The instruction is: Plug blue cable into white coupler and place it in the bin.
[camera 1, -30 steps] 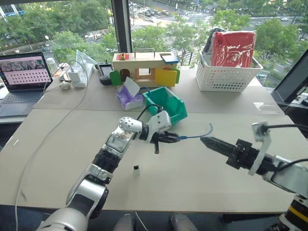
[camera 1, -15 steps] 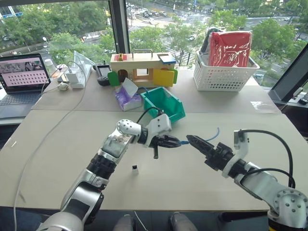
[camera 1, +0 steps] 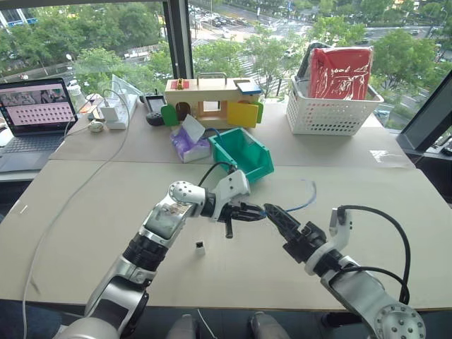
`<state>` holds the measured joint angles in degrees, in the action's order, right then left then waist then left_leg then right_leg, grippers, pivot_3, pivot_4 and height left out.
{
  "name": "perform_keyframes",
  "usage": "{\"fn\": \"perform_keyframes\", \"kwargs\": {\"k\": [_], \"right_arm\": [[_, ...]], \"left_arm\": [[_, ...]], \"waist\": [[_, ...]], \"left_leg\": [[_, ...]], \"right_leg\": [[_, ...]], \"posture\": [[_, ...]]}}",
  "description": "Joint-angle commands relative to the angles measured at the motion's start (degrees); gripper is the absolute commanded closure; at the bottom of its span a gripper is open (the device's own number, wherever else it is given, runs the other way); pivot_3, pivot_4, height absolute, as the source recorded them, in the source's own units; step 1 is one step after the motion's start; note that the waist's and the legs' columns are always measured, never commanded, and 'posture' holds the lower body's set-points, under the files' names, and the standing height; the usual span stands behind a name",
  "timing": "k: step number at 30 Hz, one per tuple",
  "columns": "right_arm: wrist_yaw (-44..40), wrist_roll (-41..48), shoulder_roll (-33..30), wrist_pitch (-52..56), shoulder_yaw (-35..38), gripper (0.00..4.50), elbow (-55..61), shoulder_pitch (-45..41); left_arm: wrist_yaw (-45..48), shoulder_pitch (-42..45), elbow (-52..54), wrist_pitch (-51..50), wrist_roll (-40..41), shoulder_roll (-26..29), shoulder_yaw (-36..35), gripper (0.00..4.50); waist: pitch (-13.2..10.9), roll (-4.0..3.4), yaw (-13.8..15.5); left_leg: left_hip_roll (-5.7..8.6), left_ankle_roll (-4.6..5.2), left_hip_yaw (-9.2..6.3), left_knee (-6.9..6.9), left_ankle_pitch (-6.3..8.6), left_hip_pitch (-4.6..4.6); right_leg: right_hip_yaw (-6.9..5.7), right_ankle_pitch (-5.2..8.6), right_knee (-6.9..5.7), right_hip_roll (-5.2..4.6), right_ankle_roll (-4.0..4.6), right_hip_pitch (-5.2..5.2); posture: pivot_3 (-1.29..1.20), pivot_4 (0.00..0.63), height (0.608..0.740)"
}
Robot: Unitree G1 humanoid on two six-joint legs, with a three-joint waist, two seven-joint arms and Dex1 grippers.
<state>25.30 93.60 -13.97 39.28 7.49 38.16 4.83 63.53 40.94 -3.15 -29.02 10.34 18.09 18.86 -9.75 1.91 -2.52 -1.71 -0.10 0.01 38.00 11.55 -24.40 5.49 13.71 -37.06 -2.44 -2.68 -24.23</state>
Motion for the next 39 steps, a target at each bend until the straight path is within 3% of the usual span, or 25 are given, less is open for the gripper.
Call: {"fn": "perform_keyframes", "kwargs": {"k": [1,32,36,39], "right_arm": [[0.09,1.78,-0.08,-3.34,-0.14,0.00,2.12,0.01],[-2.48,1.19,-2.51,-8.86,-2.98,0.00,2.95,-0.44],[-2.55,1.44,-2.51,-8.98,-3.18,0.90,2.89,-0.46],[-2.67,1.67,-2.50,-9.04,-3.40,2.00,2.85,-0.57]], "left_arm": [[-0.82,1.66,1.46,0.07,1.11,-0.41,-0.91,4.43],[-2.04,0.47,4.00,0.09,1.24,-0.44,1.75,4.43],[-2.15,0.55,3.76,0.31,1.22,-0.34,1.74,4.43],[-2.27,0.62,3.40,0.49,1.16,-0.45,1.76,4.43]], "waist": [[0.00,0.00,0.00],[0.00,0.00,0.04],[0.00,0.00,0.04],[0.00,0.00,0.04]], "left_leg": [[0.00,0.00,0.00,0.00,0.00,0.00],[0.00,0.00,0.00,0.00,0.00,0.00],[0.01,0.00,0.00,0.00,0.00,0.00],[0.00,0.00,0.00,0.00,0.00,0.00]], "right_leg": [[0.00,0.00,0.00,0.00,0.00,0.00],[0.00,0.00,0.00,0.00,0.00,0.00],[0.01,0.00,0.00,0.00,0.00,0.00],[0.01,0.00,0.00,0.00,0.00,0.00]], "posture": [[0.00,0.150,0.715],[0.00,0.150,0.715],[0.00,0.150,0.715],[0.00,0.150,0.715]]}}
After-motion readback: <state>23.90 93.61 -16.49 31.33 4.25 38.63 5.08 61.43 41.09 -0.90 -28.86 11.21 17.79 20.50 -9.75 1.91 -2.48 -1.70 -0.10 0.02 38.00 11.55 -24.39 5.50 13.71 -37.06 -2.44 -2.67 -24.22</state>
